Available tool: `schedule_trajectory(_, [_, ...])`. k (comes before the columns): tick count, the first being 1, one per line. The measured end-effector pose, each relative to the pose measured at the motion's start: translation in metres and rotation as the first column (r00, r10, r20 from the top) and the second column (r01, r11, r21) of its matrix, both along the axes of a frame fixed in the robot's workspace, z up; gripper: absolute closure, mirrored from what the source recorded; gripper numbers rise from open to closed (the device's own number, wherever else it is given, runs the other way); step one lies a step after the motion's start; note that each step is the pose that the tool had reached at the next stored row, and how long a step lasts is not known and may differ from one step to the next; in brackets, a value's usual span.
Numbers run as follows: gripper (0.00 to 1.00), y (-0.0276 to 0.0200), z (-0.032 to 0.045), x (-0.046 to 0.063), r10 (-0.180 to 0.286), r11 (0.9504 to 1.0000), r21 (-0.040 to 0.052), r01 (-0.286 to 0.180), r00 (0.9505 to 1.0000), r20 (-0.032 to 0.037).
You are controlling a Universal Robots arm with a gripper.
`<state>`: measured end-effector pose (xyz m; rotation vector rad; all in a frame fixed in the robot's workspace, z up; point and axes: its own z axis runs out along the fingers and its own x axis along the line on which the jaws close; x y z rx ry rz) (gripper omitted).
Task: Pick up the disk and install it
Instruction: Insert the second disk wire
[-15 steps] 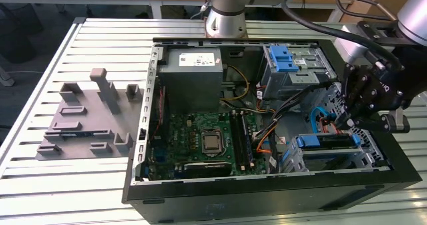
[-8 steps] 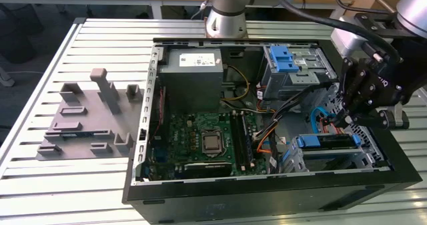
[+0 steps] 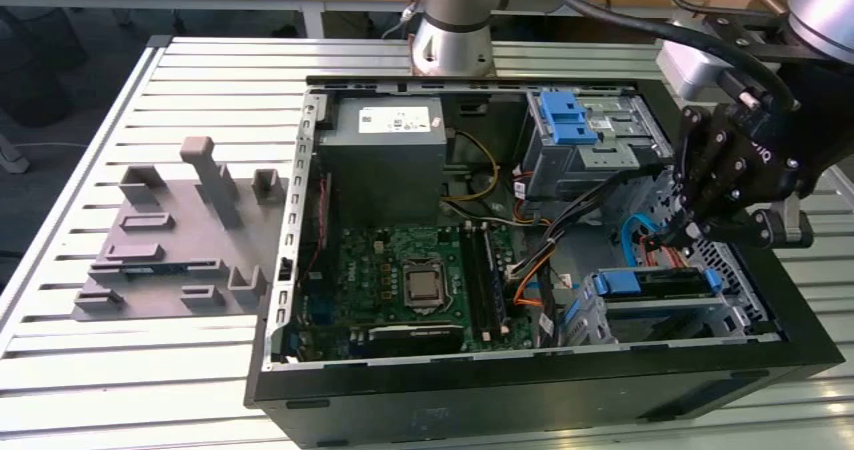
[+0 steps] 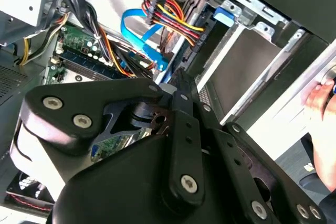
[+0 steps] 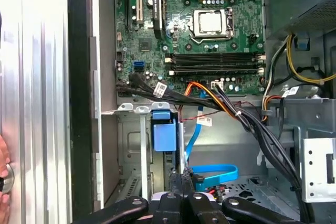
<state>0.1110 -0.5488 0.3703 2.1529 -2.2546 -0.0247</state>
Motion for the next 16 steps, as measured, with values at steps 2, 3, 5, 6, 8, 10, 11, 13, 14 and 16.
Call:
schedule_trajectory(2, [0.89,0.0022,0.0000,0.000,0.000,1.0000,0.0000,0.000,1.0000,0.0000])
schedule_trajectory(3, [0.89,0.0029,0.0000,0.000,0.001,1.0000,-0.0009,-0.001,1.0000,0.0000])
schedule_trajectory(5, [0.89,0.0047,0.0000,0.000,0.001,1.0000,-0.0020,-0.001,1.0000,0.0000])
schedule_trajectory(6, [0.89,0.0058,0.0000,0.000,0.001,1.0000,-0.0024,-0.001,1.0000,0.0000])
schedule_trajectory(8, [0.89,0.0080,0.0000,-0.001,0.001,1.0000,-0.0037,-0.001,1.0000,0.0000])
schedule_trajectory(10, [0.89,0.0093,0.0000,-0.002,0.001,1.0000,-0.0044,-0.001,1.0000,0.0006])
schedule_trajectory(11, [0.89,0.0099,0.0000,-0.003,0.001,1.0000,-0.0048,-0.001,1.0000,0.0009])
schedule_trajectory(13, [0.82,0.0120,0.0000,-0.003,0.001,1.0000,-0.0067,-0.001,1.0000,0.0009])
schedule_trajectory(14, [0.81,0.0132,-0.0001,-0.003,0.001,1.0000,-0.0074,-0.001,1.0000,0.0009])
schedule_trajectory(16, [0.76,0.0148,-0.0008,-0.003,0.001,1.0000,-0.0078,-0.001,1.0000,0.0010])
